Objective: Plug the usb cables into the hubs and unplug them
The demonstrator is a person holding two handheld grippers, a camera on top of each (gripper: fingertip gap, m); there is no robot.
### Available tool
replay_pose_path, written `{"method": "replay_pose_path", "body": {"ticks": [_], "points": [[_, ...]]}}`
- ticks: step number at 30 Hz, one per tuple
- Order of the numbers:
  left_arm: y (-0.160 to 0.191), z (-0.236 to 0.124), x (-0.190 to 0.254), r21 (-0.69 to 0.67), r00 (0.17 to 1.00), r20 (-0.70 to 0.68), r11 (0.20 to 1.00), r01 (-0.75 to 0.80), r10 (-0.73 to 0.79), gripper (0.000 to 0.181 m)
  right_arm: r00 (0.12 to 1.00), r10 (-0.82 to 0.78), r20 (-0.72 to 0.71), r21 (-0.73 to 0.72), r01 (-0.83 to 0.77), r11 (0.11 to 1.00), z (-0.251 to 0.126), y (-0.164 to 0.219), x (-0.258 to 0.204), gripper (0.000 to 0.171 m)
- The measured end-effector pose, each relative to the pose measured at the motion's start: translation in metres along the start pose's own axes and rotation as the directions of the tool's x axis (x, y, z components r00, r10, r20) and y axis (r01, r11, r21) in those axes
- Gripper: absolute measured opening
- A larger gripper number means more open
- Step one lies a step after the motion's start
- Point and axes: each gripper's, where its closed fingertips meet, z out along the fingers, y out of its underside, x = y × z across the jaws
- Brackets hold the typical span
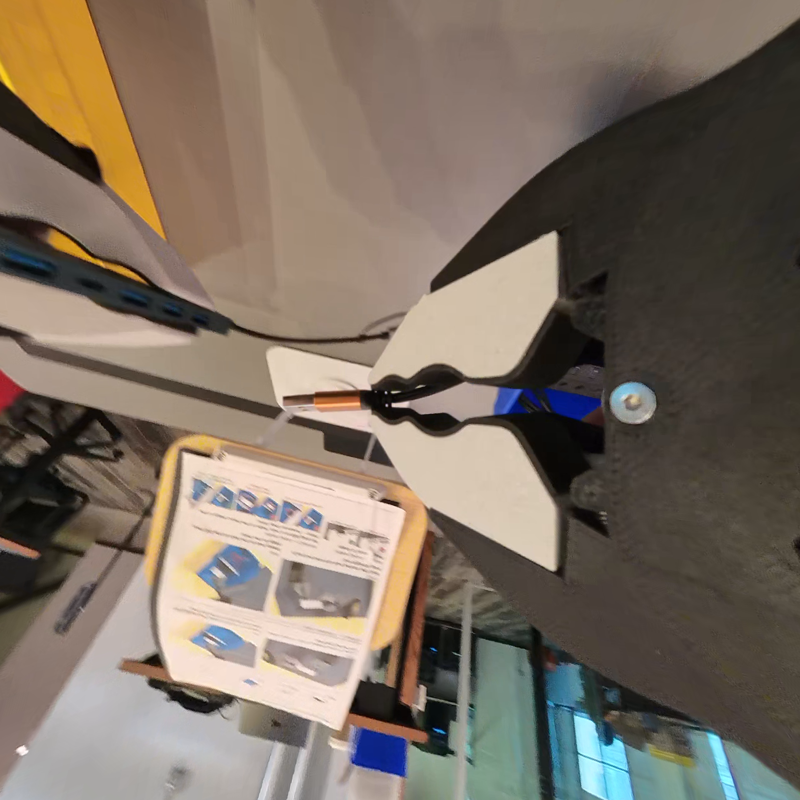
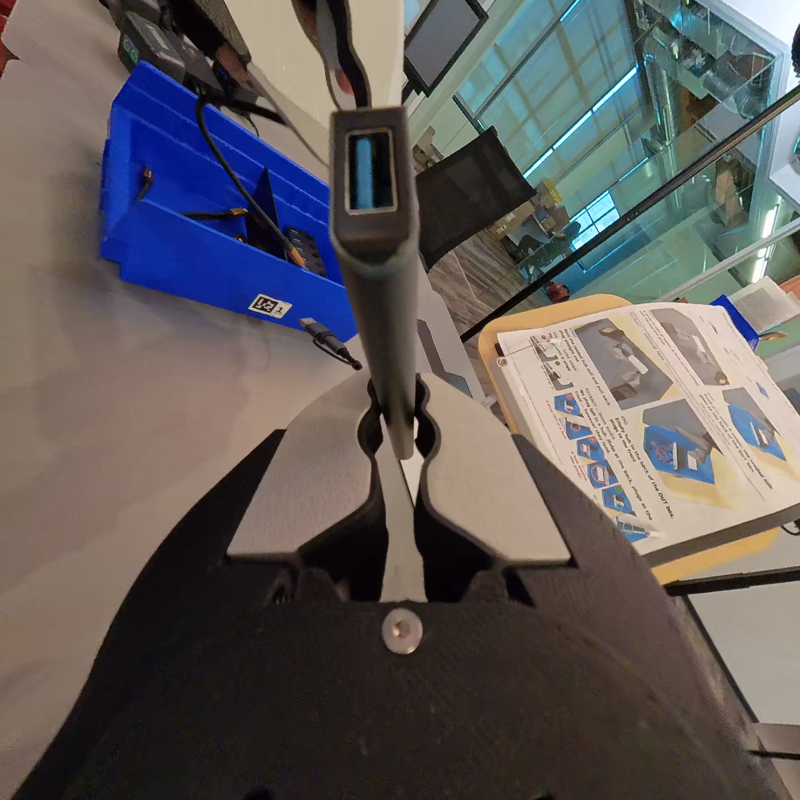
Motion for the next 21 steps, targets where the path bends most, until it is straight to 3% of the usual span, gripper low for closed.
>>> {"method": "replay_pose_path", "body": {"ticks": [8,21], "points": [[-0.022,0.015,0.035,0.016,0.983,-0.158,0.995,-0.098,0.099,0.007,0.996,-0.078,0.038,0.002,0.078,0.997,0.008,-0.009,-0.014,0.010],[-0.013,0.016,0.044,-0.043,0.973,-0.161,0.984,-0.174,0.165,0.007,0.991,-0.118,0.068,0.022,0.117,0.993,0.015,-0.023,-0.027,0.011]]}}
